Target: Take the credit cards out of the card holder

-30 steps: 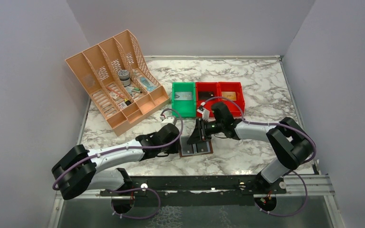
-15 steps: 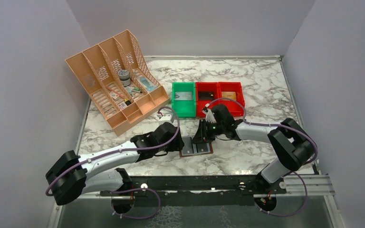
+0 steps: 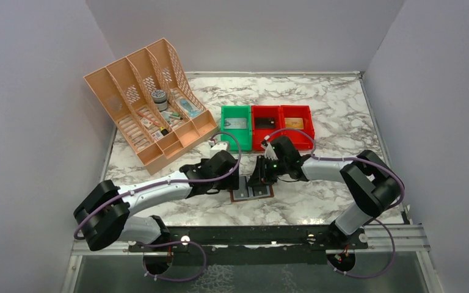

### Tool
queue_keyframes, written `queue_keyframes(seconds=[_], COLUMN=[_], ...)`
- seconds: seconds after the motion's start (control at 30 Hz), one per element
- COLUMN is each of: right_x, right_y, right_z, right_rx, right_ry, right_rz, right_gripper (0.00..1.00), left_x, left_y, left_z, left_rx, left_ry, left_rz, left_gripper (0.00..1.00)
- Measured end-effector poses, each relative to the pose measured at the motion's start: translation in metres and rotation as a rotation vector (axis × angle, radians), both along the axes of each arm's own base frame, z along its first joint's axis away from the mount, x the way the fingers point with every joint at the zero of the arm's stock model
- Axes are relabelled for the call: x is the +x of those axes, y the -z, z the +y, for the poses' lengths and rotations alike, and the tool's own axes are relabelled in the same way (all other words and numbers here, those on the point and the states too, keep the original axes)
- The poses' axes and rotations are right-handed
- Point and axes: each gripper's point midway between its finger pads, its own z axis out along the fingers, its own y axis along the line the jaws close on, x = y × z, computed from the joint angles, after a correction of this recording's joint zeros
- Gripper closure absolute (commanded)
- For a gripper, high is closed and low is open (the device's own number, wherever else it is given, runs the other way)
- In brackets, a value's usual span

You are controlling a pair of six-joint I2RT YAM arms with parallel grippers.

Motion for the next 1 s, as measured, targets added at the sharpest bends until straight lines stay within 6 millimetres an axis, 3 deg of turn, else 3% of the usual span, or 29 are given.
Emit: queue_keyframes(seconds=[0.3, 0.57, 0.77, 1.0], right_x=[0.0, 0.0, 0.0, 0.0], right_y=[0.006, 0.006, 0.006, 0.007], right_z=[-0.001, 0.0, 0.0, -0.001], right_rx=[-0.01, -0.01, -0.01, -0.012], right_ry=[0.001, 0.001, 0.001, 0.001], right_rz=[0.01, 0.01, 0.01, 0.01], right_gripper=[0.78, 0.78, 0.78, 0.78], left_x=[-0.002, -0.008, -0.009, -0.001], left_y=[0.009, 0.018, 0.037, 0.034], left_z=[0.024, 0.023, 0.025, 0.028], left_rx=[0.123, 0.146, 0.213, 0.253], left_ry=[0.058, 0.133, 0.165, 0.149], left_rz=[-0.013, 0.002, 0.04, 0.017], left_gripper=[0.18, 0.26, 0.3, 0.37])
